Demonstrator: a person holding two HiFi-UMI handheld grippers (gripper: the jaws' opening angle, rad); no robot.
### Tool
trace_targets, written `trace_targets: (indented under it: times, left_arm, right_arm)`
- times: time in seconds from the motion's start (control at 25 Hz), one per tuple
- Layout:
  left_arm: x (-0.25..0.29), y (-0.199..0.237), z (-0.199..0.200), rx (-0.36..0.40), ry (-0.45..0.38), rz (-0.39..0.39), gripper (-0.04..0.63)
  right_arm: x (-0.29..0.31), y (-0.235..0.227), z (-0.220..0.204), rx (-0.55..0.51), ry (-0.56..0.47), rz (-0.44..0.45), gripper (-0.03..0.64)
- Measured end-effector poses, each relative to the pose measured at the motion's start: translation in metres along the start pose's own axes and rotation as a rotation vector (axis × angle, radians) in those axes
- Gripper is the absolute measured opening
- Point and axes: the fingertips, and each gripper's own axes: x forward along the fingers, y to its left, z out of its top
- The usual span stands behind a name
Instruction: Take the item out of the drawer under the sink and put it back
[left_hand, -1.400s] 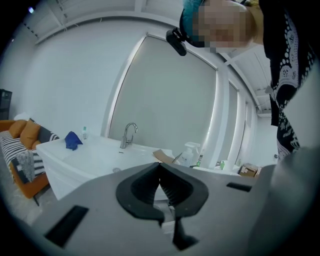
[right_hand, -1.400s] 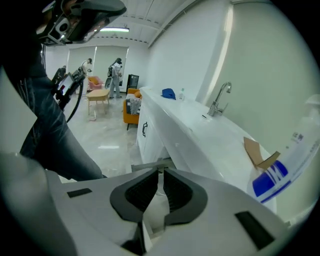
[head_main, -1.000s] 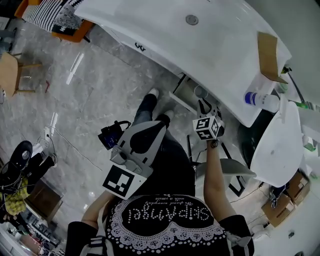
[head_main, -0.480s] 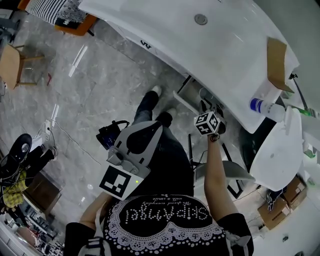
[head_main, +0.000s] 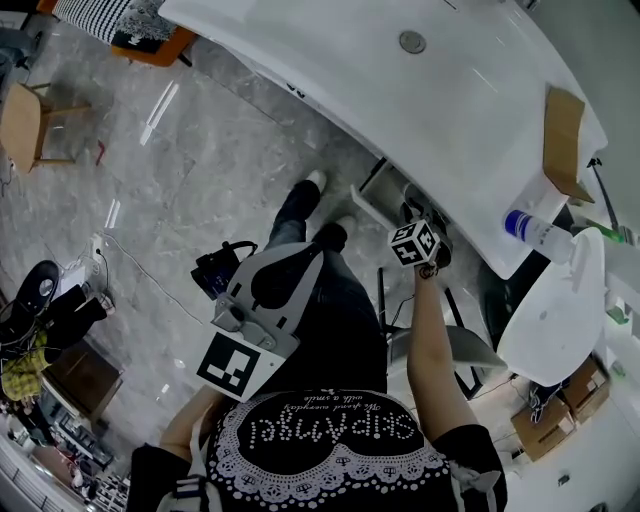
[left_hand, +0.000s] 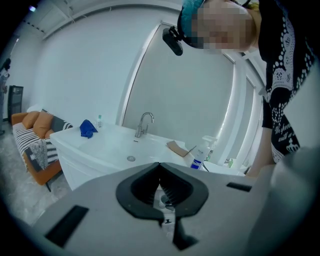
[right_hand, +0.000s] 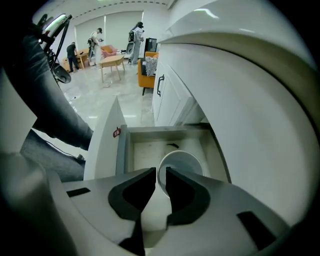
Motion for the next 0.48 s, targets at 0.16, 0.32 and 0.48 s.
trace_targets:
  times: [0.16,0.32,0.48]
  left_arm:
    - [0.002,0.007,0.003,-0.007,-0.003,0.017,0.005]
    - [0.005,0.012,0.003,-0.015,0.004,0.026,0.005]
    - [0.007,0.016,0.003,-0.021,0.008,0.034,0.005]
  right_arm:
    - [0.008,0.0,-0.005,-0.001,0.033,0.022,0.053]
    - [0.015,-0.001,-0.008,0.001,0.049,0.039,0.052]
    - [0.021,-0.002,-0.009,0.003,0.06,0.049,0.052]
